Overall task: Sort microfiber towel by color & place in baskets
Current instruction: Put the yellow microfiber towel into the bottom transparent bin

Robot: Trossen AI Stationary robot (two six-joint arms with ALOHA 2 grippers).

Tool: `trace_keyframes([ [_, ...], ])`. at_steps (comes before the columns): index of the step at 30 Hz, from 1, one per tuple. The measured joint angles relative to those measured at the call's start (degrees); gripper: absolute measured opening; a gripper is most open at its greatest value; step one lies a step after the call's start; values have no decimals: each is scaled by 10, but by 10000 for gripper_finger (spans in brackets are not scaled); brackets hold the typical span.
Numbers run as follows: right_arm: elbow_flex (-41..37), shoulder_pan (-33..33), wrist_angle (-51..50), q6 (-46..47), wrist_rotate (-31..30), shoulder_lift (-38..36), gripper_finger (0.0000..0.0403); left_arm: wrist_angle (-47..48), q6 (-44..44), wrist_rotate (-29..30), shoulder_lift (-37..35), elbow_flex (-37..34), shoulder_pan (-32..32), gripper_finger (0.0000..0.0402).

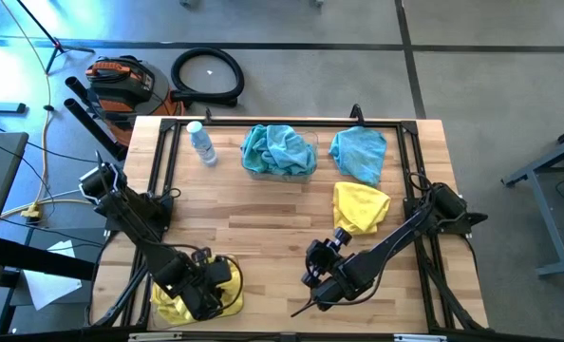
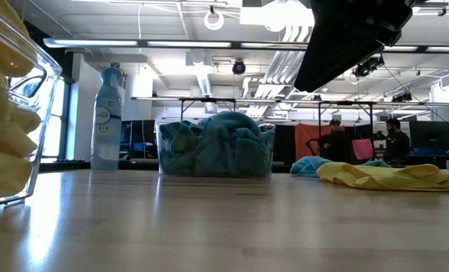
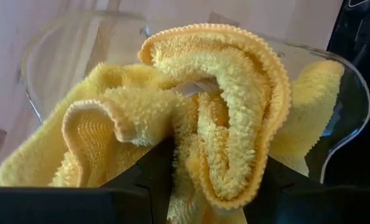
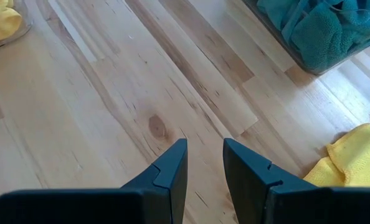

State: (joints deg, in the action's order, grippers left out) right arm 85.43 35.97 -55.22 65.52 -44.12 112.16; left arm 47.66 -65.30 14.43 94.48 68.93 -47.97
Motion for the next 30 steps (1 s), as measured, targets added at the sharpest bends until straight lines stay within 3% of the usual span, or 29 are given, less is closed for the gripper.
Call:
trace_keyframes([
  [6, 0, 0, 0, 0, 0, 0, 98, 2, -9, -15, 0, 0, 1, 160],
  [10, 0, 0, 0, -1, 0, 0, 98, 6, -11, -25, 0, 0, 1, 203],
  [15, 0, 0, 0, -14, 0, 0, 98, 30, -9, -90, 0, 0, 4, 253],
  [18, 0, 0, 0, -15, 0, 0, 98, 50, -34, -128, -3, 0, 8, 260],
  [30, 0, 0, 0, -15, 0, 0, 98, 56, -82, -119, -94, 0, 5, 260],
])
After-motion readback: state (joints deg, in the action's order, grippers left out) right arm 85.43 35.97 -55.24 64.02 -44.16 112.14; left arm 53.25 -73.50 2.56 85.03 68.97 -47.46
